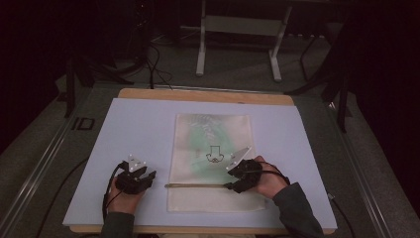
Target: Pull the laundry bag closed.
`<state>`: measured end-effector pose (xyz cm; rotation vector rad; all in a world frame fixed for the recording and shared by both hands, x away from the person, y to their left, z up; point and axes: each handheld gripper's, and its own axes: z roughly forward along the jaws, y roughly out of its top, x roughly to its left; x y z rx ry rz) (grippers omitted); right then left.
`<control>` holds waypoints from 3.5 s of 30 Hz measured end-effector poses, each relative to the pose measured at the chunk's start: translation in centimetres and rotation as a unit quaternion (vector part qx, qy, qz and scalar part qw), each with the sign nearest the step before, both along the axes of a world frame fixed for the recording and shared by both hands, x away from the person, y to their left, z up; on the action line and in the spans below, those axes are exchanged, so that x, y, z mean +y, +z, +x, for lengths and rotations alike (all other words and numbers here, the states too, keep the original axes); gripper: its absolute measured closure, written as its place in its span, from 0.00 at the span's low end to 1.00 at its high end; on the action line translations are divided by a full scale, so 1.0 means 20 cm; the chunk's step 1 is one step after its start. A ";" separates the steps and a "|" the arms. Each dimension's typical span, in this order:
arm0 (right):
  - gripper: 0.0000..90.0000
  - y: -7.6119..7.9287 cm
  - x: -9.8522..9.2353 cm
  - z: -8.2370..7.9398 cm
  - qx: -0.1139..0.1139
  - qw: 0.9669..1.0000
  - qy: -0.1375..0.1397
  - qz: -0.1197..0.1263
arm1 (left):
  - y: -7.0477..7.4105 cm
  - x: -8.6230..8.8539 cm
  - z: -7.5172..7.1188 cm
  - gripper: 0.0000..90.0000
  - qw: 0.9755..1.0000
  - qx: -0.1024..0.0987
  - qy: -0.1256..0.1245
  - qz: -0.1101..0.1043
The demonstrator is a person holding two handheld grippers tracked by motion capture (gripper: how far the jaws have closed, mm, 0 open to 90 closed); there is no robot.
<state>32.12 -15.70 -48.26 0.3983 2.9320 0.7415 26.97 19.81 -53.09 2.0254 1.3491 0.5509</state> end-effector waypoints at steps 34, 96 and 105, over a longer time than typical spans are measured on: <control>0.55 0.00 0.18 0.00 0.006 0.999 0.045 -0.009 | 0.00 0.00 0.00 0.64 1.000 0.004 -0.004 0.001; 0.55 -0.01 0.46 0.02 0.017 0.995 0.096 -0.010 | 0.00 0.00 0.00 0.64 1.000 0.007 -0.008 -0.001; 0.55 -0.02 0.50 0.01 0.020 0.995 0.101 -0.007 | 0.00 0.00 0.00 0.64 1.000 0.008 -0.009 0.000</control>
